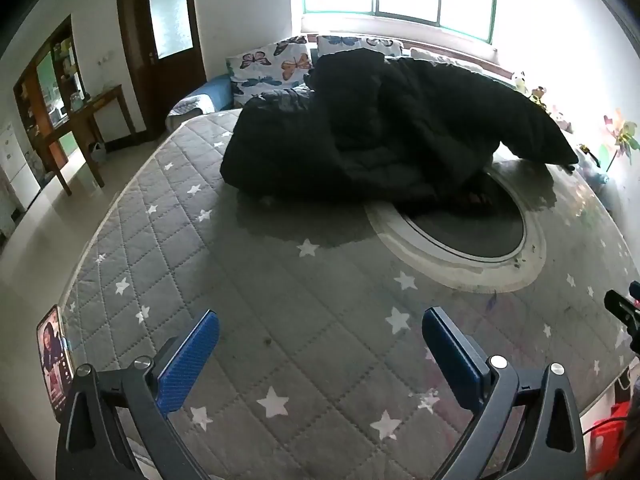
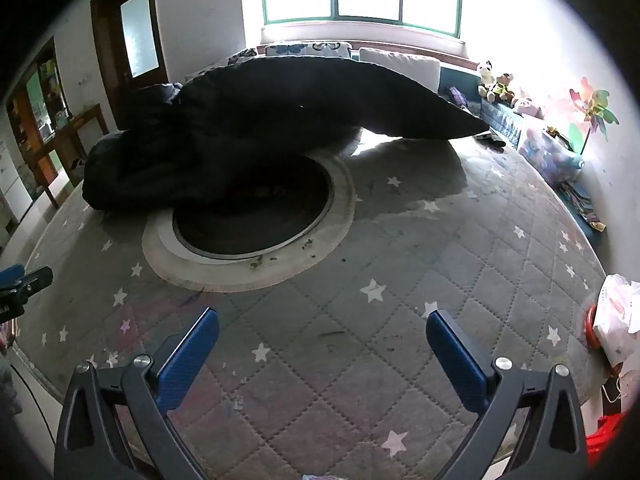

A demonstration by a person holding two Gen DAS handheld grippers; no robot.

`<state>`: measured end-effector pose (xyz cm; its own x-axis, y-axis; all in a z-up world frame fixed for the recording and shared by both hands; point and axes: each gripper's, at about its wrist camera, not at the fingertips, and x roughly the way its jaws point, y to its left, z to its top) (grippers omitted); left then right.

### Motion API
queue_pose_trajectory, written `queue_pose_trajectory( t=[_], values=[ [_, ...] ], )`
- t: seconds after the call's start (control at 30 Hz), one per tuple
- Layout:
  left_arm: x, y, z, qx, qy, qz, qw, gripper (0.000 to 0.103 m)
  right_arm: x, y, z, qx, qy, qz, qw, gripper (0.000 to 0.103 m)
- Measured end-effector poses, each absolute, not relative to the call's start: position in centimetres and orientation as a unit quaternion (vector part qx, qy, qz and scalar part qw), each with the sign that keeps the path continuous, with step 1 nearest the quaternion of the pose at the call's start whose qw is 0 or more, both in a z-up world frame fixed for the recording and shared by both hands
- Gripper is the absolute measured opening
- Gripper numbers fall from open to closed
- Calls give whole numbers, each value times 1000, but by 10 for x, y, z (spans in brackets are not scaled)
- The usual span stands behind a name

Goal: Fold large clothes
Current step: 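Move both tools toward the crumpled black puffer jacket on the mattress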

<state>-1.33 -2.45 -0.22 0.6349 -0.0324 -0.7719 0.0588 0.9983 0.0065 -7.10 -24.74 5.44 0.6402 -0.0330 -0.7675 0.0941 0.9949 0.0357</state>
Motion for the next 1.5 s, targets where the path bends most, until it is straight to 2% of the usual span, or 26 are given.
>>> queue_pose_trajectory(
  t=[1.5],
  values=[
    [20, -29, -7, 25, 453, -30, 891, 103, -40, -219, 59, 2, 429, -19, 903, 103]
  ],
)
